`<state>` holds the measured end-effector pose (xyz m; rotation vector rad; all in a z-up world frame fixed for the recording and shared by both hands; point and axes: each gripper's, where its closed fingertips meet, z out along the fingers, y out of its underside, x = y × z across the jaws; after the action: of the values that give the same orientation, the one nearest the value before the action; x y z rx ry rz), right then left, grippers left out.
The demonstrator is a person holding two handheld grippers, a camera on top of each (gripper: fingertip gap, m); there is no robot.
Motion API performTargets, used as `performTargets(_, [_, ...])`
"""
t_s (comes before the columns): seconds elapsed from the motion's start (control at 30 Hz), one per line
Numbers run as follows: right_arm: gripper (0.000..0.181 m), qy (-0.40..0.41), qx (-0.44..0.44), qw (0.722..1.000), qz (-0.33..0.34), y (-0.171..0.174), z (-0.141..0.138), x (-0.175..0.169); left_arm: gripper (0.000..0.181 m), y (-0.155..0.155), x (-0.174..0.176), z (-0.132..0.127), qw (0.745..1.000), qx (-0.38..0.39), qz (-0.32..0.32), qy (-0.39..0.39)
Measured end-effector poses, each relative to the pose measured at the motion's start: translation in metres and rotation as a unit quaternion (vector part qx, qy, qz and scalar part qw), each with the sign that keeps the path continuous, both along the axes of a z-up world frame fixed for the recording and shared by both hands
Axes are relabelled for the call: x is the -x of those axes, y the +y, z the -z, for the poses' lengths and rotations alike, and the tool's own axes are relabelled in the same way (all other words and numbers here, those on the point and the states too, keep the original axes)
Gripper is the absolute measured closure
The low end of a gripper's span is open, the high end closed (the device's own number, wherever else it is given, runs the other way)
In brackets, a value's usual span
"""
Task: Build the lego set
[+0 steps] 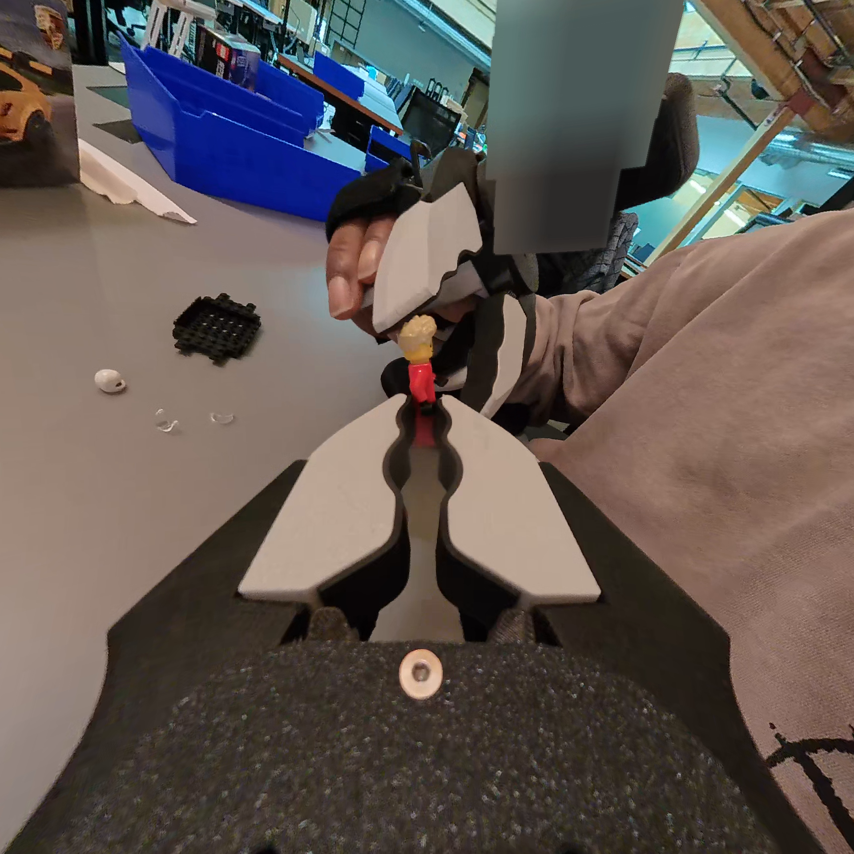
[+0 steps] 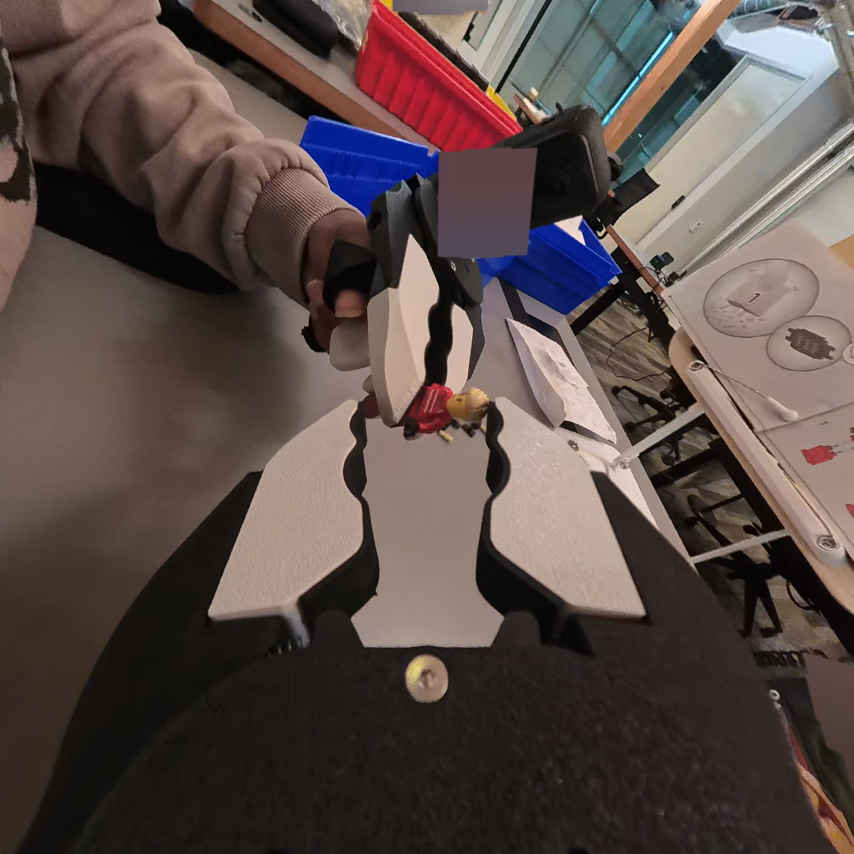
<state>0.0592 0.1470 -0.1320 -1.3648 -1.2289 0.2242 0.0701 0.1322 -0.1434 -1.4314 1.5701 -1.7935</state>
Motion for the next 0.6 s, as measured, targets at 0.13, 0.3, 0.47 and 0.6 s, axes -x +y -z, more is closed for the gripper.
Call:
performTargets(0.13, [0.131,-0.03,-0.004,0.999,0.024,0.004,0.006,-0.002,0.174,0.002,-0.001,0.004,1.0,0.012,-0.005,0.017])
performTargets(0.3, [0.13,-0.038,0.009,0.998,0.047,0.009,0.014,-0.004,0.174,0.006,-0.003,0.009,0.999,0.037,-0.014,0.037])
performTargets(0.47, [0.129,-0.038,0.03,0.997,0.059,0.013,0.024,-0.005,0.175,0.01,-0.004,0.018,0.997,0.045,-0.024,0.059])
performTargets(0.6, [0.128,-0.038,0.042,0.996,0.07,0.016,0.029,-0.005,0.175,0.014,-0.005,0.023,0.996,0.046,-0.032,0.07])
